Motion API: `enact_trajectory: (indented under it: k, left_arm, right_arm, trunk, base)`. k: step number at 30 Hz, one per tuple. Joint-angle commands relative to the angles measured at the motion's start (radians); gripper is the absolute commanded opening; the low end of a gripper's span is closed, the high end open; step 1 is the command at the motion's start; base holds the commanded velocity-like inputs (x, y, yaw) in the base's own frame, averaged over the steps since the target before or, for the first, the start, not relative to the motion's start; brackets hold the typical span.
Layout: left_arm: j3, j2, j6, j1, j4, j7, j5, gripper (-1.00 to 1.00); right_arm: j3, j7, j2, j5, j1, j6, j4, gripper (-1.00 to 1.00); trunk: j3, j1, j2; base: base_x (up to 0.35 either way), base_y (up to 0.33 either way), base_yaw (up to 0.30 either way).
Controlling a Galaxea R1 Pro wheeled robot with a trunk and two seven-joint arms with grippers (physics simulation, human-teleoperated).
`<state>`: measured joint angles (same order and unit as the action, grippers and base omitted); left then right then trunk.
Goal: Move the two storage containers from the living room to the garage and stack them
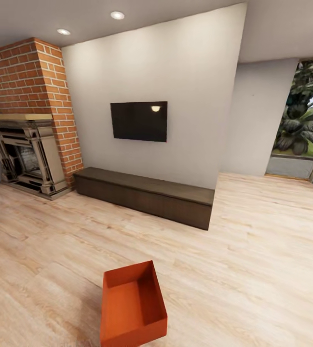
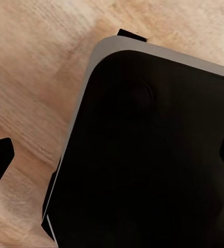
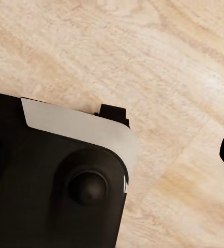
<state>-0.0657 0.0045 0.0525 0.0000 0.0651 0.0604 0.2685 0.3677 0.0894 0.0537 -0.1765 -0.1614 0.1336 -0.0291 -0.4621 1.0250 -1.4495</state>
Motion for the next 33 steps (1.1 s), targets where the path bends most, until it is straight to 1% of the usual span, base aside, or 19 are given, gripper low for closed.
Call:
enact_trajectory:
  k: [1,5,11,33]
  left_arm:
    - [-0.007,0.0,0.002,0.0,0.001,0.001,0.002,1.0]
    - [-0.01,-0.001,0.001,0.0,0.002,0.005,0.004,1.0]
    - [-0.009,-0.001,0.001,0.0,0.001,0.005,0.001,1.0]
    - [-0.008,-0.001,0.001,0.0,0.001,0.004,0.003,1.0]
  right_arm:
    - [0.007,0.006,0.0,-0.011,-0.001,0.006,-0.003,1.0]
    - [0.007,0.006,0.0,-0.011,-0.001,0.006,-0.003,1.0]
    - [0.01,0.006,0.0,-0.008,-0.001,0.005,-0.003,1.0]
    - [0.016,0.005,0.001,-0.003,-0.001,0.006,-0.003,1.0]
  trunk:
    - [-0.001,0.0,-0.001]
    - [-0.001,0.0,-0.001]
    - [-0.001,0.0,-0.001]
    - [-0.001,0.0,-0.001]
  base:
    - [0.001,0.0,0.268]
    - [0.001,0.0,0.222]
    - [0.064,-0.062,0.042]
    - [0.19,-0.222,0.01]
